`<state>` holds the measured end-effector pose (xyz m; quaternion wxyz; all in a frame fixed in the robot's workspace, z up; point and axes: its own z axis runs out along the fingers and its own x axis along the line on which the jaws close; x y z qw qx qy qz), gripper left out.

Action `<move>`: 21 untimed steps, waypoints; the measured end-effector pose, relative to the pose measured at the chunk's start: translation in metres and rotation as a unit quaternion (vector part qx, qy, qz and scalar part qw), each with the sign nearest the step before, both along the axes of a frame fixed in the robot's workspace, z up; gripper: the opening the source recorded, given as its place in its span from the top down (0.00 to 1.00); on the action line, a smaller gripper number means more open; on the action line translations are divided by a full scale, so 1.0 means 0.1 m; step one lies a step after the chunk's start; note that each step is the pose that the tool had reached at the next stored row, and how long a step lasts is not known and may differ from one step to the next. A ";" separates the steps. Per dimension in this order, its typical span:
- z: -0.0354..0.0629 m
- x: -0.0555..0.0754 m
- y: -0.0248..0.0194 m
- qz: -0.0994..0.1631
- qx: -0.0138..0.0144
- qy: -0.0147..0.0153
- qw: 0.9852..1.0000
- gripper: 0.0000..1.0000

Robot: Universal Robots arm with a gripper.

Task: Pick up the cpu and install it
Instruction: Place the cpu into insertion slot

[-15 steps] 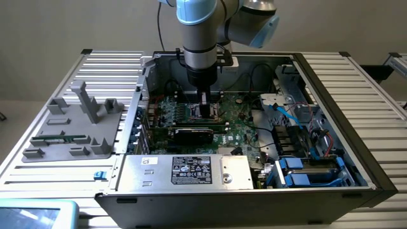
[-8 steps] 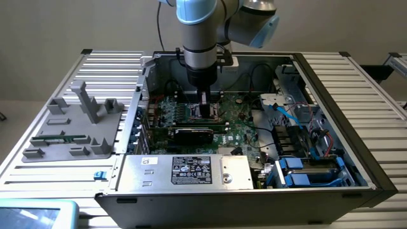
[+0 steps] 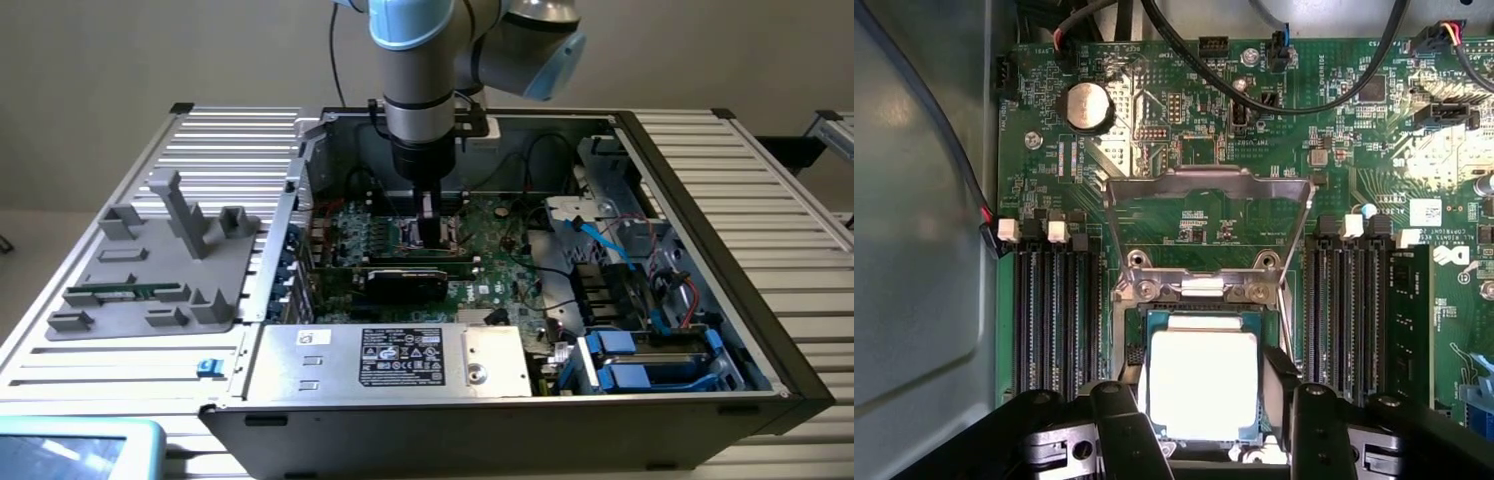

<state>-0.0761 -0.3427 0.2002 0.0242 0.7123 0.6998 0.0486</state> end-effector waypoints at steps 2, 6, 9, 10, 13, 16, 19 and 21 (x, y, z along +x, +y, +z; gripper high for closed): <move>0.000 0.00 0.000 0.000 0.000 0.000 1.000 0.46; 0.000 0.00 -0.005 -0.001 0.000 0.000 1.000 0.46; 0.000 0.00 -0.005 -0.001 0.000 0.000 1.000 0.46; -0.001 0.00 -0.005 -0.001 0.000 0.000 1.000 0.46; -0.001 0.00 -0.005 -0.001 0.000 0.000 1.000 0.46; 0.000 0.00 -0.005 -0.001 0.000 0.000 1.000 0.46; 0.000 0.00 -0.005 -0.001 0.000 0.000 1.000 0.45; -0.001 0.00 -0.005 -0.001 0.000 0.000 1.000 0.38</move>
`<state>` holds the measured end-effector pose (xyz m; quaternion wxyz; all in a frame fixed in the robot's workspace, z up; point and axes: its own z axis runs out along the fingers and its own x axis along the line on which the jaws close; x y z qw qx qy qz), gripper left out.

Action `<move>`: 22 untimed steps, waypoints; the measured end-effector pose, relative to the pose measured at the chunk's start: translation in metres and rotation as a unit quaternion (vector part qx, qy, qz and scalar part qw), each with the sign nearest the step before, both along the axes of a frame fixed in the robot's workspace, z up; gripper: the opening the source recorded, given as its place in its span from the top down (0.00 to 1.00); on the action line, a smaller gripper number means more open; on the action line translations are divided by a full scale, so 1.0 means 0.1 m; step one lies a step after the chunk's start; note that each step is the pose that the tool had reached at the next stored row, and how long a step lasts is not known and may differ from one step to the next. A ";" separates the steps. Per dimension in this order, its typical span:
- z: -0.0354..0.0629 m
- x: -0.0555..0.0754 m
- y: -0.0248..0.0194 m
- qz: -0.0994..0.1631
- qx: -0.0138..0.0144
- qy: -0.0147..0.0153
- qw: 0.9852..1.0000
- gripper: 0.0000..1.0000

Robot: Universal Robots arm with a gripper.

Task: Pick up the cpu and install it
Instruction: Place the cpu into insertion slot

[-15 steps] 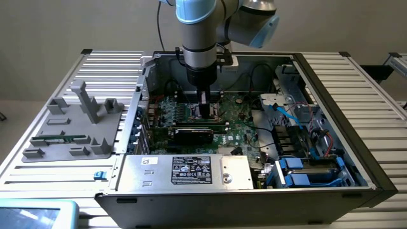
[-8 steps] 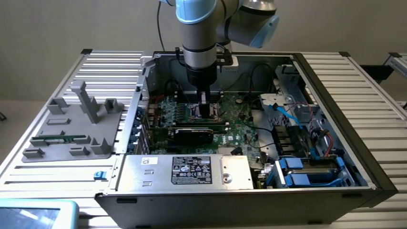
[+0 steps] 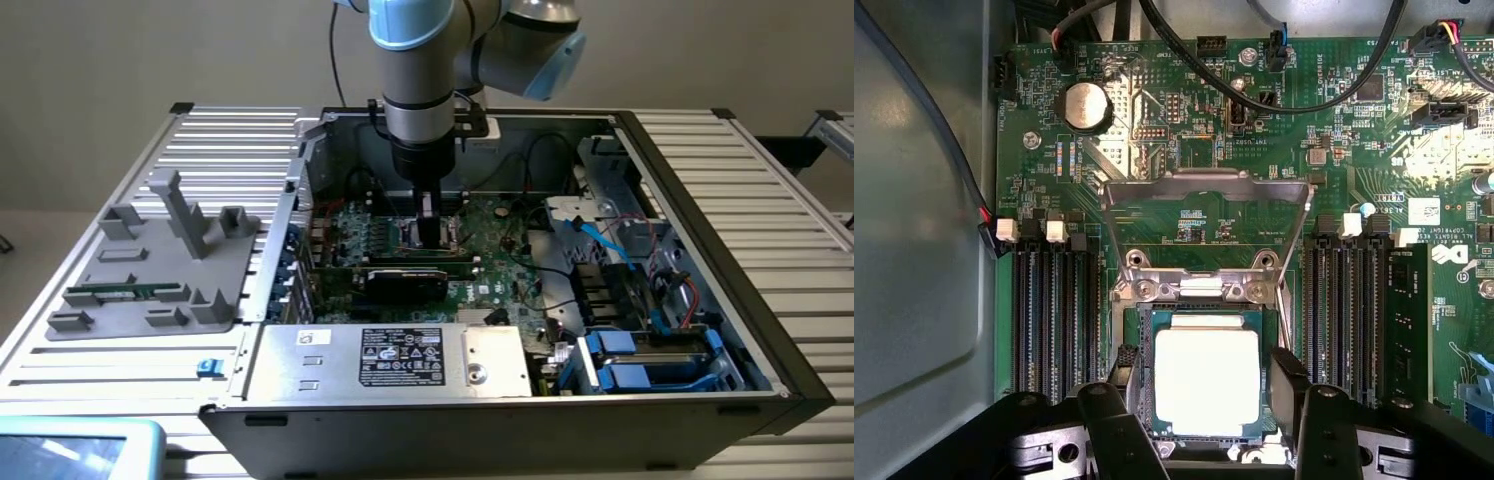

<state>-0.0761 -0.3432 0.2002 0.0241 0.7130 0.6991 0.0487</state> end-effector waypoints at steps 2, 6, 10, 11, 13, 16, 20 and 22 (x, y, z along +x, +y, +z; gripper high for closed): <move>0.000 0.00 0.000 0.000 0.000 0.000 1.000 0.38; 0.000 0.00 0.000 0.000 0.000 0.000 1.000 0.38; 0.000 0.00 0.000 0.000 0.000 0.000 1.000 0.38; 0.000 0.00 0.000 0.000 0.000 0.000 1.000 0.38; -0.004 0.00 0.004 0.000 0.000 0.000 1.000 0.38; -0.004 0.00 0.005 0.000 0.000 0.000 1.000 0.38; -0.021 0.00 0.005 0.000 0.000 0.000 1.000 0.38; -0.020 0.00 0.005 0.000 0.000 0.000 1.000 0.38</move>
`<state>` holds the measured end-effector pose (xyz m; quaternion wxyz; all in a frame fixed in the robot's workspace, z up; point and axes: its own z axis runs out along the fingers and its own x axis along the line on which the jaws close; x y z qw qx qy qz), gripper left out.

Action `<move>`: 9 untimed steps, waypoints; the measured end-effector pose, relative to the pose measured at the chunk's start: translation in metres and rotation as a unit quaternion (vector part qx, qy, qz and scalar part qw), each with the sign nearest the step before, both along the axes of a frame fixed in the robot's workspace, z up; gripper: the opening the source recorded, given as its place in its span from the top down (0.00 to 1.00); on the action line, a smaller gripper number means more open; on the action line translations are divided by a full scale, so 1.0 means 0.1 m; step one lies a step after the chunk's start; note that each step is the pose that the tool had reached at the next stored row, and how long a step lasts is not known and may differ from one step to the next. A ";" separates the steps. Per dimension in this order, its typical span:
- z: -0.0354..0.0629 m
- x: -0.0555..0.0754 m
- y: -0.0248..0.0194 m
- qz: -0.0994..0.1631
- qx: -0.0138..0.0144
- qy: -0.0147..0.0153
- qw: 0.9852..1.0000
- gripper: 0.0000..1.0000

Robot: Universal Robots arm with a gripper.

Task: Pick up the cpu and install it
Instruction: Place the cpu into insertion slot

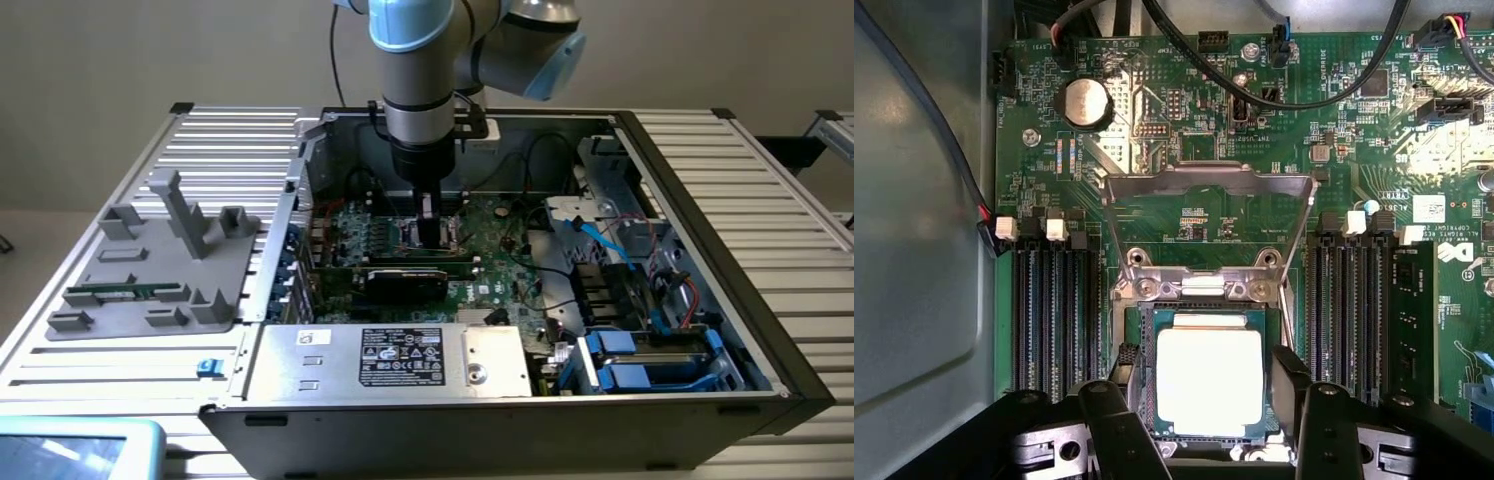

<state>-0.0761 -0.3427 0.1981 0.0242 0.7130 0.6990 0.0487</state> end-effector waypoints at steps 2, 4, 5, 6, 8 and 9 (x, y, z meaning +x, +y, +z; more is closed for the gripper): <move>0.000 0.00 0.000 0.000 0.000 0.000 1.000 0.38; -0.007 0.00 0.001 0.000 0.000 0.000 1.000 0.38; -0.009 0.00 0.000 0.000 0.001 0.000 1.000 0.38; -0.009 0.00 0.000 0.000 0.001 0.000 1.000 0.38; -0.009 0.00 0.000 0.000 0.001 0.000 1.000 0.38; -0.009 0.00 0.000 0.000 0.001 0.000 1.000 0.38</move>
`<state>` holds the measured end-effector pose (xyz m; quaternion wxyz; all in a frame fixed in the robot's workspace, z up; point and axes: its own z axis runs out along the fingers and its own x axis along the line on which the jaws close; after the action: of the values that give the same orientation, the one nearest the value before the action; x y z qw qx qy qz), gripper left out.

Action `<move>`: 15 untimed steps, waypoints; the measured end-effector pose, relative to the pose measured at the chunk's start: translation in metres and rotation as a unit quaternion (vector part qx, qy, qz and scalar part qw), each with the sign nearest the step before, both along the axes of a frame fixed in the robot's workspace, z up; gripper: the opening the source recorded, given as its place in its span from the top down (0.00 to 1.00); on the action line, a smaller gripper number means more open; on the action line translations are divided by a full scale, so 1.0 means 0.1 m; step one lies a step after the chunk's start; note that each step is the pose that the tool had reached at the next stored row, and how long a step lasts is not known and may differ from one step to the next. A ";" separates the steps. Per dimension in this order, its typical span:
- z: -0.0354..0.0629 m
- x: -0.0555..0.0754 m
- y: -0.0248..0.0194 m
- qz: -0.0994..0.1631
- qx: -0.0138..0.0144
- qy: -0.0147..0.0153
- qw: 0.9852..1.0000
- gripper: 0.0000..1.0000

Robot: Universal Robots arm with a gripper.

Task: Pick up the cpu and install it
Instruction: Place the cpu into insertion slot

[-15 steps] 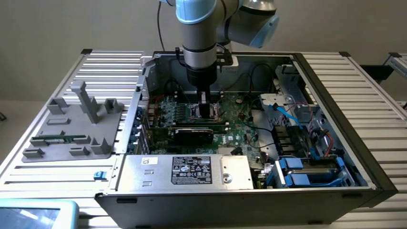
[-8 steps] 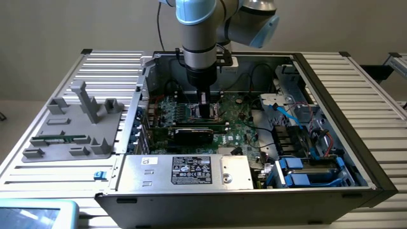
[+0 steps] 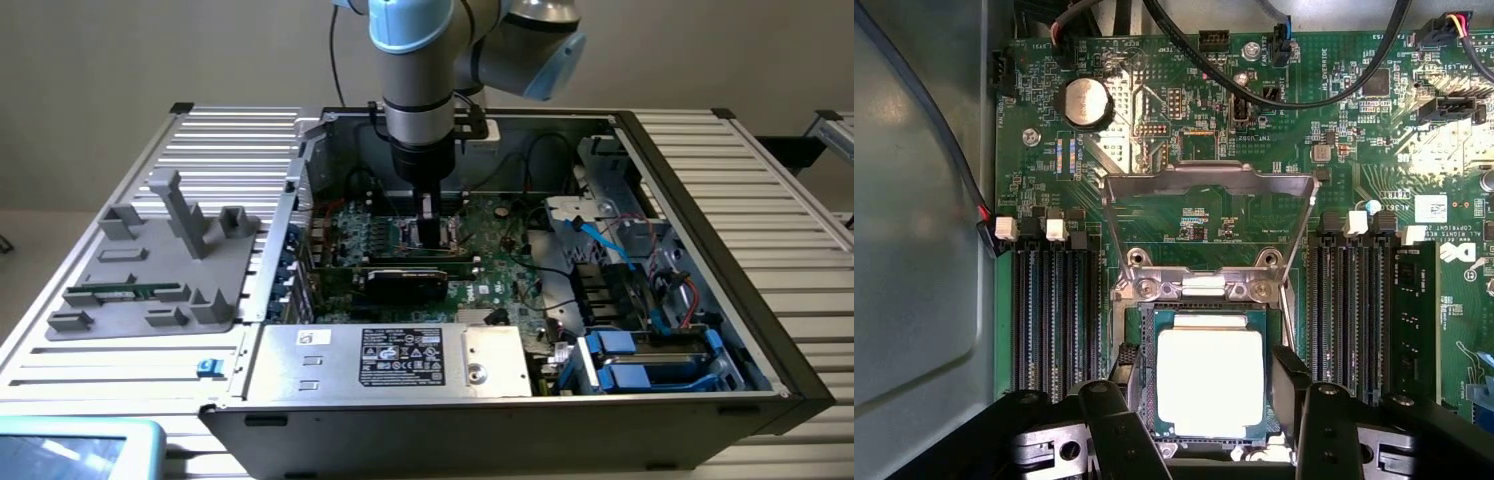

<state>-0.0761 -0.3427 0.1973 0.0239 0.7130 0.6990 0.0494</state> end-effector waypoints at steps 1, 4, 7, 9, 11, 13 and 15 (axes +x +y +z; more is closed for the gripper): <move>0.000 0.00 0.000 0.000 0.000 0.000 1.000 0.38; 0.000 0.00 0.000 0.000 0.000 0.000 1.000 0.38; -0.001 0.00 0.004 0.000 0.000 0.000 1.000 0.38; -0.001 0.00 0.007 0.000 0.000 0.000 1.000 0.38; -0.001 0.00 0.009 0.000 0.000 0.000 1.000 0.38; -0.001 0.00 0.010 0.000 0.000 0.000 1.000 0.38; -0.002 0.00 0.016 0.000 0.000 0.000 1.000 0.38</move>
<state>-0.0761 -0.3411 0.1970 0.0239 0.7130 0.6990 0.0493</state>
